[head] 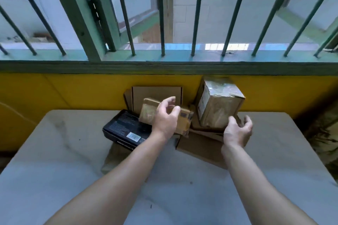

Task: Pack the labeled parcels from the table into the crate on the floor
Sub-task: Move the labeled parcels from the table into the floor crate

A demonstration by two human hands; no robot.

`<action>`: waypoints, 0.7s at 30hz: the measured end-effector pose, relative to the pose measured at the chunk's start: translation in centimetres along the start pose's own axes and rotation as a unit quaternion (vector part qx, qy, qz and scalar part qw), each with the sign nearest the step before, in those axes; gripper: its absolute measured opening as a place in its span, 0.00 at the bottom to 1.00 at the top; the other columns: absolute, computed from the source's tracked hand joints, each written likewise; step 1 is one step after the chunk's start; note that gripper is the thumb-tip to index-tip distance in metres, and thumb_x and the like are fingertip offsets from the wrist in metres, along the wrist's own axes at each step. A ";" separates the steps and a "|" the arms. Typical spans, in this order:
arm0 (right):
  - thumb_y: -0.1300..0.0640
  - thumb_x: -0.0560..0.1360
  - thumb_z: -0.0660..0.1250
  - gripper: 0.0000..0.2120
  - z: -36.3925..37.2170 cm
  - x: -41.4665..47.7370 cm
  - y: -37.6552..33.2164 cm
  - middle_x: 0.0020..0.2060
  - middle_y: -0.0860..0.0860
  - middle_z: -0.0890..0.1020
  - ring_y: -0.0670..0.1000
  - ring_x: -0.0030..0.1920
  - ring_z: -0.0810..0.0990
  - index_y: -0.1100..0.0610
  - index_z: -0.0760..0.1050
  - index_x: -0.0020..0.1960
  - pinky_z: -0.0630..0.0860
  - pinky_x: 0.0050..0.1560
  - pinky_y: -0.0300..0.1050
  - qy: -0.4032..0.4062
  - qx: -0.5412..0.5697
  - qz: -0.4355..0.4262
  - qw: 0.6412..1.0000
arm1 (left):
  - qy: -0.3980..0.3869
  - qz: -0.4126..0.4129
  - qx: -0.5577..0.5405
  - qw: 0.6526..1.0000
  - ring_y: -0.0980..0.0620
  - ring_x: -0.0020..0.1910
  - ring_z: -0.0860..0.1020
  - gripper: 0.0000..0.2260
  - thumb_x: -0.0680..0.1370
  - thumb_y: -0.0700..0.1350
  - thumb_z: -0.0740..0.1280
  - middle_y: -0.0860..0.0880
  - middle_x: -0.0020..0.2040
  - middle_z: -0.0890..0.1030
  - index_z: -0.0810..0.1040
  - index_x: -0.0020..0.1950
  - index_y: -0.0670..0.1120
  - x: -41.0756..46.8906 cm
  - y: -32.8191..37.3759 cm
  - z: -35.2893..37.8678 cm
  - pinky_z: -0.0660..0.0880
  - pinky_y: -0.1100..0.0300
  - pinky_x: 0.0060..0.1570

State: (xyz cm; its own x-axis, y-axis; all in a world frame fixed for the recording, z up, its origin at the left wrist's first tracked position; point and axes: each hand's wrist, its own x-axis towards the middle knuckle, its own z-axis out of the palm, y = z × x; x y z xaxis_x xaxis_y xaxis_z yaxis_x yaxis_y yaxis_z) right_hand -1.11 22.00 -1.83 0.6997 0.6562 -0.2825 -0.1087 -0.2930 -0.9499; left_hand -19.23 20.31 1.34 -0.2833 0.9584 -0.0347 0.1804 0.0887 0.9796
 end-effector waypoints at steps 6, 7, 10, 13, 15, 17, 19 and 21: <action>0.49 0.75 0.67 0.32 -0.2 2.9 -0.6 0.73 0.49 0.69 0.52 0.71 0.69 0.47 0.60 0.77 0.65 0.72 0.51 -0.127 0.031 -0.014 0.991 | -0.141 -0.081 -0.045 0.986 0.57 0.68 0.69 0.26 0.80 0.44 0.67 0.52 0.72 0.70 0.65 0.77 0.48 1.6 1.6 6.3 0.67 0.70 0.58; 0.47 0.74 0.68 0.32 -0.2 3.1 -0.6 0.71 0.49 0.71 0.52 0.69 0.71 0.48 0.63 0.76 0.67 0.71 0.53 -0.142 0.040 -0.015 0.989 | -0.160 -0.085 -0.043 0.982 0.58 0.67 0.69 0.26 0.80 0.44 0.66 0.54 0.71 0.70 0.64 0.77 0.49 1.7 1.8 7.0 0.68 0.71 0.57; 0.37 0.69 0.69 0.27 -0.3 3.4 -0.9 0.59 0.51 0.80 0.53 0.58 0.80 0.49 0.73 0.63 0.77 0.61 0.56 -0.153 0.062 -0.003 0.986 | -0.202 -0.087 -0.061 0.974 0.55 0.65 0.75 0.25 0.79 0.39 0.64 0.53 0.69 0.75 0.67 0.76 0.50 1.5 1.8 7.9 0.76 0.61 0.60; 0.30 0.65 0.68 0.27 -1.0 3.4 -0.9 0.52 0.52 0.81 0.53 0.53 0.81 0.48 0.69 0.52 0.80 0.55 0.56 -0.137 0.090 0.008 0.986 | -0.216 -0.067 -0.070 0.972 0.57 0.63 0.76 0.27 0.77 0.34 0.62 0.52 0.67 0.77 0.68 0.75 0.50 0.6 1.5 7.6 0.78 0.64 0.56; 0.31 0.68 0.68 0.26 -1.6 3.2 -0.8 0.52 0.50 0.80 0.51 0.52 0.81 0.48 0.68 0.55 0.80 0.54 0.53 -0.142 0.123 0.012 0.982 | -0.214 -0.044 -0.086 0.972 0.57 0.65 0.75 0.24 0.79 0.34 0.62 0.50 0.69 0.75 0.71 0.74 0.50 -0.1 1.3 7.4 0.77 0.61 0.60; 0.34 0.71 0.68 0.20 -2.1 3.0 -0.8 0.53 0.47 0.82 0.48 0.51 0.82 0.45 0.73 0.55 0.81 0.51 0.49 -0.135 0.165 0.024 0.977 | -0.200 0.000 -0.083 0.976 0.57 0.65 0.74 0.18 0.81 0.37 0.62 0.50 0.69 0.74 0.76 0.69 0.50 -0.8 1.6 7.5 0.75 0.62 0.62; 0.36 0.73 0.67 0.17 -2.6 2.6 -1.0 0.53 0.47 0.84 0.49 0.51 0.83 0.46 0.77 0.54 0.82 0.50 0.50 -0.122 0.196 0.046 0.972 | -0.188 0.047 -0.055 0.979 0.57 0.66 0.73 0.14 0.81 0.40 0.64 0.50 0.69 0.73 0.77 0.66 0.50 -1.5 2.0 7.8 0.75 0.66 0.61; 0.37 0.73 0.66 0.20 -3.0 2.1 -1.1 0.55 0.49 0.83 0.51 0.54 0.83 0.48 0.78 0.59 0.81 0.52 0.55 -0.129 0.223 0.080 0.963 | -0.160 0.074 -0.022 0.984 0.55 0.67 0.71 0.15 0.81 0.42 0.66 0.50 0.69 0.71 0.75 0.68 0.50 -2.0 2.0 7.8 0.74 0.66 0.61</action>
State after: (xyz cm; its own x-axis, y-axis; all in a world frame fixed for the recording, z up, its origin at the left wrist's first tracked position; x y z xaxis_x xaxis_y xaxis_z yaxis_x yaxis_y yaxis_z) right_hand 2.62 21.61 -0.93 0.4572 0.7949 -0.3988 -0.5333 -0.1139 -0.8383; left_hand -10.95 20.68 1.80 0.0559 0.9969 0.0558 0.1539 -0.0639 0.9860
